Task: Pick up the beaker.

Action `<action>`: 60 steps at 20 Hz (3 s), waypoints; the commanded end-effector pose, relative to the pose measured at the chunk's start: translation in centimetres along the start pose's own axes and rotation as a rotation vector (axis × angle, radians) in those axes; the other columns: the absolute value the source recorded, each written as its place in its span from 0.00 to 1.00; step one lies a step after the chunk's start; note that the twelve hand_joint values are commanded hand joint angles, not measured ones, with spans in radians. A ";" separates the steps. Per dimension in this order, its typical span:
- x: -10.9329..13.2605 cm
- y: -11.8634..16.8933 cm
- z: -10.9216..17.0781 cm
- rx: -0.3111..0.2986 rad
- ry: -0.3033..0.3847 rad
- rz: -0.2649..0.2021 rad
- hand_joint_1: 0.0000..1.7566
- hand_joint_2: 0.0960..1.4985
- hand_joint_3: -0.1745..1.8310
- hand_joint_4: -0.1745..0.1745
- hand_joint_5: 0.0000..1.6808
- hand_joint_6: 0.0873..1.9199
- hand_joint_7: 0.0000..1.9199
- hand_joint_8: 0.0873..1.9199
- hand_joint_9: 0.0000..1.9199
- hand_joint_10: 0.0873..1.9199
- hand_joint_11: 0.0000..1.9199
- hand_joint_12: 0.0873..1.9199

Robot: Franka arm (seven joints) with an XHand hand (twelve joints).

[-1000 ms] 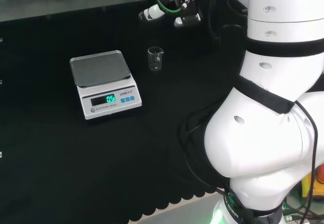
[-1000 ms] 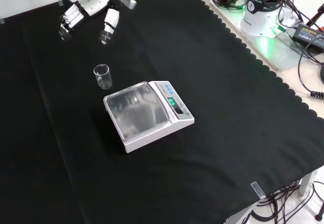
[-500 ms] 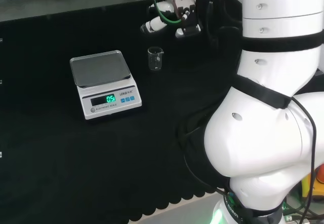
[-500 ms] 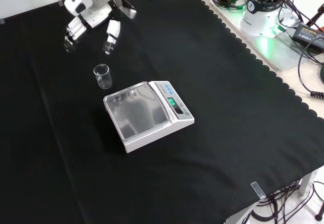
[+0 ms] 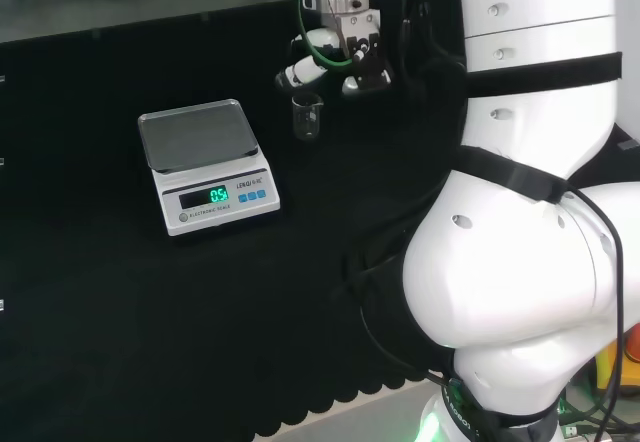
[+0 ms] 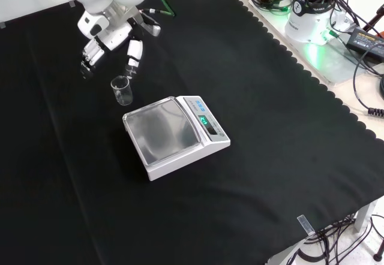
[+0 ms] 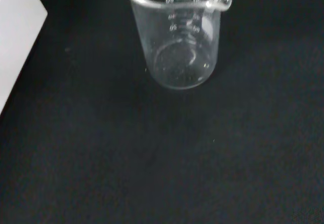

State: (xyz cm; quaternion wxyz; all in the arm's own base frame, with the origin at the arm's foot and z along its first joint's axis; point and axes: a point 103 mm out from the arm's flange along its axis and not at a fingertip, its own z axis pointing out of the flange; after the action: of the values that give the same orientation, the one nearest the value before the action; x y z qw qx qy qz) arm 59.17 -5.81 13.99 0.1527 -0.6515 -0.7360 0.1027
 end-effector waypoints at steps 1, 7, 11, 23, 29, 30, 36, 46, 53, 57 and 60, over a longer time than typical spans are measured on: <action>0.7 0.6 1.9 0.036 0.012 -0.010 0.16 0.66 0.05 0.08 0.11 0.00 0.00 0.24 0.00 0.33 0.06 0.75; 1.6 0.7 3.4 0.069 0.017 -0.015 0.16 0.66 0.05 0.08 0.11 0.00 0.00 0.24 0.00 0.33 0.06 0.75; 2.1 0.6 4.1 0.092 0.000 -0.006 0.17 0.66 0.05 0.08 0.11 0.00 0.00 0.24 0.00 0.33 0.06 0.75; 1.7 1.3 5.3 0.129 -0.039 0.047 0.31 0.70 0.06 0.09 0.18 0.00 0.00 0.31 0.00 0.39 0.08 0.75; 2.1 1.8 5.6 0.116 -0.077 0.090 0.38 0.72 0.05 0.10 0.27 0.00 0.11 0.35 0.12 0.41 0.18 0.70; 2.2 1.9 5.5 0.110 -0.082 0.097 0.40 0.73 0.05 0.10 0.30 0.00 0.15 0.35 0.17 0.40 0.22 0.69; 2.4 2.4 5.0 0.098 -0.116 0.115 0.51 0.78 0.01 0.01 0.43 0.02 0.23 0.33 0.34 0.31 0.45 0.54; 3.2 2.5 3.1 0.144 -0.158 0.106 0.60 0.81 0.00 0.00 0.39 0.21 0.24 0.35 0.48 0.18 0.73 0.31; 3.3 2.0 1.6 0.180 -0.141 0.111 0.61 0.81 0.00 0.00 0.38 0.25 0.24 0.35 0.50 0.16 0.76 0.30; 3.6 1.3 0.4 0.185 -0.139 0.115 0.60 0.81 0.00 0.00 0.37 0.25 0.25 0.36 0.50 0.16 0.76 0.30; 3.8 0.6 -0.9 0.176 -0.134 0.122 0.60 0.81 0.00 0.00 0.37 0.25 0.25 0.36 0.51 0.16 0.76 0.30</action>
State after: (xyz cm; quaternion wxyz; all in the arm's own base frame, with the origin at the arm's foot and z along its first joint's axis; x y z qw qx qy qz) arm 59.99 -2.16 13.12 0.1530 -0.6675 -0.6940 0.2223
